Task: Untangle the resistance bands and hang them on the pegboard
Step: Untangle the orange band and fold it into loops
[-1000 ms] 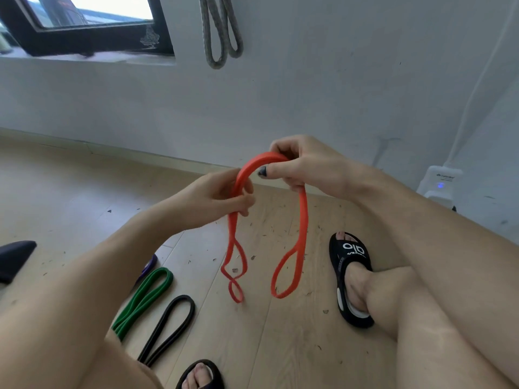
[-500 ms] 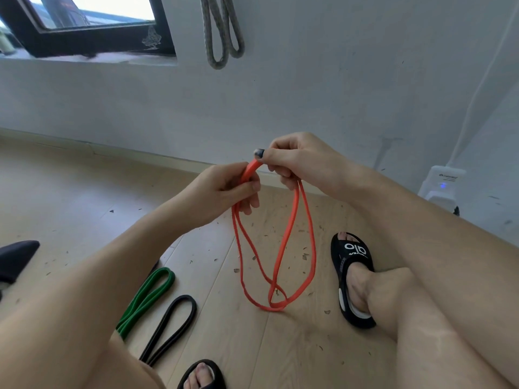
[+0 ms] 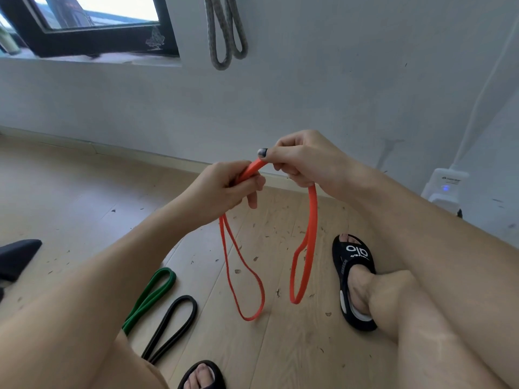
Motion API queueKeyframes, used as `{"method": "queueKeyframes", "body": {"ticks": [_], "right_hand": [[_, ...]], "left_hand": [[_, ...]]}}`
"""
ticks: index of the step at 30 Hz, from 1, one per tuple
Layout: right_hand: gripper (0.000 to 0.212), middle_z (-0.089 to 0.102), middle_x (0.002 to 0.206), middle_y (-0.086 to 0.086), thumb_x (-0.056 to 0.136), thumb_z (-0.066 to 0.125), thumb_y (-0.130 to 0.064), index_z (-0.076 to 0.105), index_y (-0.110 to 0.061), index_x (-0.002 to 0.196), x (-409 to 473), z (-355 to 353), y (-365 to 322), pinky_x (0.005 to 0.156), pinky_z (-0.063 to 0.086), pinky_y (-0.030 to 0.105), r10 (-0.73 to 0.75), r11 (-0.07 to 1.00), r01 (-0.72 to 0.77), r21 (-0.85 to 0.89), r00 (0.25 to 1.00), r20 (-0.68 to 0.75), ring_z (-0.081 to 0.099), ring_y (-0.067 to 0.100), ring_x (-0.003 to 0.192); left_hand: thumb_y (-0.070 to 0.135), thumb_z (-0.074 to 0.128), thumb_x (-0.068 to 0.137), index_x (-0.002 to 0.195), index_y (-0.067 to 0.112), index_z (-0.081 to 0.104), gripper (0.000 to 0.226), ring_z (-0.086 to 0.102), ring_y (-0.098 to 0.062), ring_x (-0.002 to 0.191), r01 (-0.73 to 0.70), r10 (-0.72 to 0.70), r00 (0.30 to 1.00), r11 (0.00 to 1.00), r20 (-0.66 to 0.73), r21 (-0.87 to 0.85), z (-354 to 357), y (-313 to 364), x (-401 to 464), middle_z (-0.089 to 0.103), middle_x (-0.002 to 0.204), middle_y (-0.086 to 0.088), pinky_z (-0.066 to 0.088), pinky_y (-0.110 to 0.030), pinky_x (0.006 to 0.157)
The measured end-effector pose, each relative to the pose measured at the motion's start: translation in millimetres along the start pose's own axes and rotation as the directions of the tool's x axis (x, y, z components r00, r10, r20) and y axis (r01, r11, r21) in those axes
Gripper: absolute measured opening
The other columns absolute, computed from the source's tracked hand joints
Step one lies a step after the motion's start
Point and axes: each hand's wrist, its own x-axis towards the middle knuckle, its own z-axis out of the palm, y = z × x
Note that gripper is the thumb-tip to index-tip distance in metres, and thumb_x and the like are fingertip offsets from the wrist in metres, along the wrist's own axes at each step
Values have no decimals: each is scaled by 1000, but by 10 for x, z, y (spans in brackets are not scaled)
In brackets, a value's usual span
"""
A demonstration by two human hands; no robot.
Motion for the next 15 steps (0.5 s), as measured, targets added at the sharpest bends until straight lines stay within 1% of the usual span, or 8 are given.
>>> {"method": "queueKeyframes", "body": {"ticks": [3, 5, 8, 10, 12, 13, 15], "right_hand": [[33, 46, 58, -1, 98, 66, -31, 60, -8, 74, 13, 27, 16, 48, 32, 25, -10, 1000, 10, -5, 1000, 25, 38, 14, 50], [34, 51, 64, 2, 99, 62, -35, 63, -8, 78, 15, 52, 20, 54, 42, 27, -5, 999, 7, -34, 998, 58, 47, 16, 56], [43, 57, 71, 6, 102, 55, -45, 68, -8, 85, 12, 64, 23, 63, 50, 31, 16, 999, -12, -41, 994, 106, 55, 20, 65], [45, 59, 70, 5, 103, 53, -47, 68, -9, 83, 14, 65, 36, 65, 52, 31, 13, 998, -6, -61, 994, 105, 57, 19, 65], [45, 58, 71, 7, 102, 54, -47, 67, -8, 82, 17, 81, 52, 66, 51, 33, -1, 995, 11, -95, 995, 104, 57, 20, 64], [45, 58, 71, 8, 102, 55, -45, 67, -7, 83, 21, 86, 61, 67, 50, 35, -6, 995, 17, -101, 995, 102, 57, 21, 65], [41, 60, 72, 9, 103, 56, -41, 69, -5, 85, 25, 78, 61, 70, 50, 36, -11, 996, 20, -86, 995, 101, 57, 21, 65]], "left_hand": [[20, 57, 103, 96, 10, 68, 17, 51, -14, 54, 13, -17, 999, 993, -29, -121, 30, 45, 5, 73, 75, -2, 46, -28, 56], [17, 55, 104, 94, 10, 67, 17, 47, -24, 56, 16, -29, 997, 983, -66, -183, 37, 67, 11, 69, 71, -2, 40, -34, 56], [16, 55, 104, 91, 14, 69, 19, 42, -27, 62, 16, -34, 996, 976, -80, -217, 31, 96, 25, 60, 67, -3, 34, -35, 56], [16, 57, 102, 90, 17, 69, 17, 44, -26, 64, 24, -39, 997, 977, -67, -211, 31, 115, 26, 59, 67, -2, 35, -35, 58], [20, 63, 97, 93, 15, 68, 9, 47, -22, 65, 37, -53, 997, 972, -61, -232, 22, 100, 26, 59, 68, 2, 39, -33, 60], [22, 67, 94, 95, 13, 67, 9, 49, -17, 65, 48, -64, 996, 968, -56, -247, 13, 98, 23, 59, 69, 4, 40, -32, 61], [23, 72, 86, 97, 11, 63, 19, 50, -12, 63, 59, -72, 997, 967, -41, -247, -2, 110, 16, 57, 70, 5, 42, -29, 62]]}}
